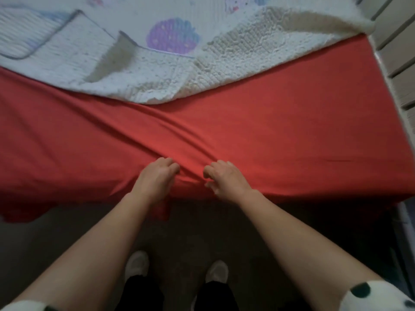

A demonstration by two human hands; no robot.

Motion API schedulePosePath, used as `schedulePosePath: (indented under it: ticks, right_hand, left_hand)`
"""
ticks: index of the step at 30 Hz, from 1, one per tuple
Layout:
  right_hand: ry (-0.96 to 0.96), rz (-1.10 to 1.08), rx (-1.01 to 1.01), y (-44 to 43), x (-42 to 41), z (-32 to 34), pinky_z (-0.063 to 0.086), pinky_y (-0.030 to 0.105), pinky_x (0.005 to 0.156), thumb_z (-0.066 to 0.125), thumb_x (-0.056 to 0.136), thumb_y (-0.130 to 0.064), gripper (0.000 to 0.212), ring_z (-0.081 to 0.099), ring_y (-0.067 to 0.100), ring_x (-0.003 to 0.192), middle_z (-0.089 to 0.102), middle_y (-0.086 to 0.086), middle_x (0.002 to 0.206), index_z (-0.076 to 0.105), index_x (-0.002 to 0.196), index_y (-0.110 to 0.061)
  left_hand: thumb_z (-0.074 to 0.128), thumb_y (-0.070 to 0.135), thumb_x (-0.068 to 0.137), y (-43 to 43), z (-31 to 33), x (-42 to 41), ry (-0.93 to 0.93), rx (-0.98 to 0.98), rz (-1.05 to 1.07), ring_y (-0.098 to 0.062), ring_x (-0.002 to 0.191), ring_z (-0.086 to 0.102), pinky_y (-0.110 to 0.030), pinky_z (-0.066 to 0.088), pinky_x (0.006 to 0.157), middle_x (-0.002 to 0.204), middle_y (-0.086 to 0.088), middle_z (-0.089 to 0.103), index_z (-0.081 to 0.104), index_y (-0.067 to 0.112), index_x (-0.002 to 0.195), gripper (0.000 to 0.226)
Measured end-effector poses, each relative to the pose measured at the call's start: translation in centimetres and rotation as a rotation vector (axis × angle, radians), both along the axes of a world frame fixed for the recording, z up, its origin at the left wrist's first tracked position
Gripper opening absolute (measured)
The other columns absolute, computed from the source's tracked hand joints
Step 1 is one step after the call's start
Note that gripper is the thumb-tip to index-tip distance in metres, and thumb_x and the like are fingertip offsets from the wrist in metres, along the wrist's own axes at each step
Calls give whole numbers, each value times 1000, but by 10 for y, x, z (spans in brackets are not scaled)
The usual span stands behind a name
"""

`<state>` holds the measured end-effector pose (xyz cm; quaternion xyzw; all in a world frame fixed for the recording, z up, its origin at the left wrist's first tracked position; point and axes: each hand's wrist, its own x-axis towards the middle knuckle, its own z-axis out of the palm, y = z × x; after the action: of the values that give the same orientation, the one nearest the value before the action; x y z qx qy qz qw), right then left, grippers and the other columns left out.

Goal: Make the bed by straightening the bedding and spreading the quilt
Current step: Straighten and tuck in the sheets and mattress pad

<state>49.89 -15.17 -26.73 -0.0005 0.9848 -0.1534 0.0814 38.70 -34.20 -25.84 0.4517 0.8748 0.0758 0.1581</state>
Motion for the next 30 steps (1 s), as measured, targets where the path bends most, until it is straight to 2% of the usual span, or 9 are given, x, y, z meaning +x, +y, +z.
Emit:
schedulePosePath:
  ticks: [2,5,7,9,13,21,25,27,30]
  right_hand:
    - [14,42,16,-28,-24,1,37,40,83,64,82,-23,25,53,31,100,60,9,104,60,105,-14]
    - [17,70,41,-66,-54,-1,36,40,81,62,79,-20,27,52,31,101,58,8,104,59,106,-15]
    - [0,57,38,-89,-71,-2,34,38,84,63,81,-25,32,49,28,105,56,6,109,57,111,-17]
    - [-34,25,40,-106,-83,-5,33,37,88,65,82,-36,41,46,26,110,52,4,116,52,117,-19]
    - [-101,-102,101,-146,-109,-18,34,37,92,68,80,-45,51,44,24,113,50,3,118,47,118,-19]
    - [-225,-276,204,-175,-152,-27,35,38,89,53,92,-20,21,53,31,110,59,10,114,54,111,-12]
    - [-419,-244,-10,-189,-151,-15,43,33,79,58,81,-14,13,60,30,99,66,9,102,62,93,-16]
    - [-566,-181,-122,-205,-150,-13,45,32,74,59,79,-12,16,62,30,95,67,11,99,66,93,-14]
    - [-618,-176,-162,-221,-152,-12,47,35,76,60,79,-9,18,62,31,96,68,14,100,67,96,-10]
  left_hand:
    - [55,13,71,-31,1,-17,18,-1,62,-34,81,58,-43,52,61,87,-10,58,64,10,92,23]
    - [46,17,72,-64,-1,-40,39,1,90,-36,79,57,-42,51,58,87,-13,58,65,8,93,29]
    - [64,13,69,-83,-6,-57,37,-45,95,-37,86,56,-46,51,66,94,-14,57,64,8,99,30]
    - [75,15,66,-97,-10,-72,30,-112,90,-36,100,52,-45,48,78,107,-12,55,61,11,110,47]
    - [75,23,71,-133,-20,-108,43,-228,49,-28,115,44,-40,39,89,124,-6,47,51,17,124,58]
    - [61,23,85,-156,-29,-159,72,-197,-185,-27,112,45,-36,33,81,114,-5,51,58,14,106,23]
    - [63,19,83,-167,-23,-173,-103,-174,-262,-28,106,53,-37,40,81,106,-6,60,60,12,97,16]
    - [64,17,80,-177,-19,-177,-205,-282,-317,-29,100,59,-35,45,76,99,-5,66,61,14,89,10]
    - [66,18,79,-196,-15,-174,-230,-515,-389,-30,101,60,-30,42,72,106,-9,66,64,14,95,16]
